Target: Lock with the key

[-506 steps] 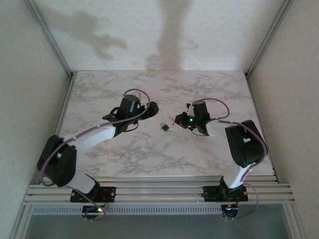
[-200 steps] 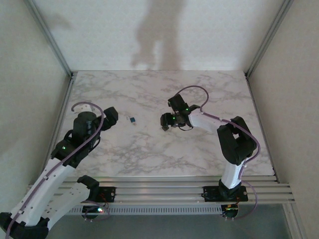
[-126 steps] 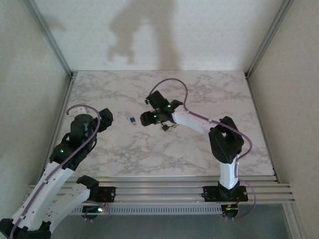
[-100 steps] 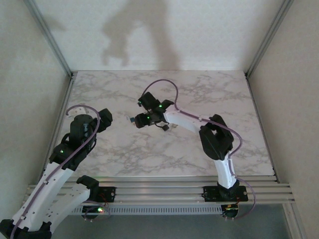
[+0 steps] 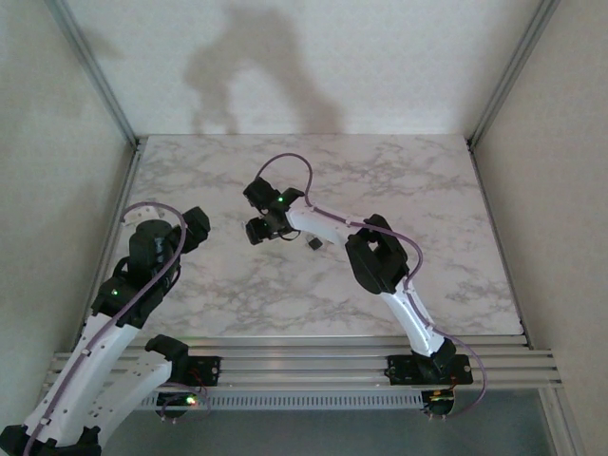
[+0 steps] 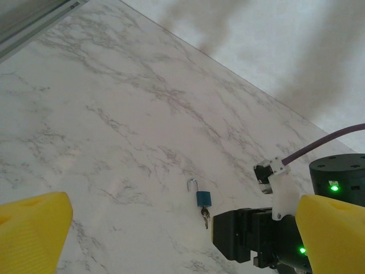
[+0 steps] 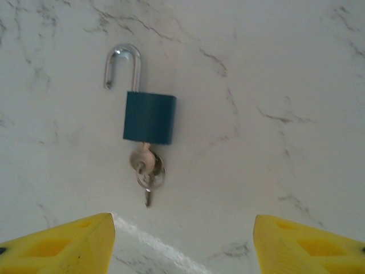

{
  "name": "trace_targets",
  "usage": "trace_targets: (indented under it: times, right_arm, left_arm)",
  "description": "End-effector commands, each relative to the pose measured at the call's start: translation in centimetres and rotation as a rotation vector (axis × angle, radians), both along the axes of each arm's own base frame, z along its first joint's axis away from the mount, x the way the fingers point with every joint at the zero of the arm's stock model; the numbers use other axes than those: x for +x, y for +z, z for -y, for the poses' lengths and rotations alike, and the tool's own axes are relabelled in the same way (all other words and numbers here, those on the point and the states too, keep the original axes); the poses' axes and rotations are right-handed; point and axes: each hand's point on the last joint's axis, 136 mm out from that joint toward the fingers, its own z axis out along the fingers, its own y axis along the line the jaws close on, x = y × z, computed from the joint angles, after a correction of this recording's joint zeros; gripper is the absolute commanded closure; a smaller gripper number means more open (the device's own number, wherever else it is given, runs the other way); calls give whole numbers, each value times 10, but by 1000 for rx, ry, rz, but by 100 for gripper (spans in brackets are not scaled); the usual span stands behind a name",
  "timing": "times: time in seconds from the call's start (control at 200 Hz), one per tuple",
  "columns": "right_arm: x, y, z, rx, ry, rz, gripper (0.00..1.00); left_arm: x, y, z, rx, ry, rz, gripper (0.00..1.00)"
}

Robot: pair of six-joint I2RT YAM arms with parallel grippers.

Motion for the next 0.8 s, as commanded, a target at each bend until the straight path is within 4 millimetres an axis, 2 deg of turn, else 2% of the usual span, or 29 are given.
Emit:
trace_targets:
  times: [0.0,0.335,0.796]
  right_arm:
    - [4,-6,-5,-32,0,13,35]
    - [20,-17,-19,-36,-10,44,36]
    - [23,-33,-29,-72,-4,85,40]
  left_arm:
    - [-2,-5,-7,30,19,-10,1]
    - [-1,-5,-8,29,19,-10,0]
    - [0,-6,-9,25,17,-9,1]
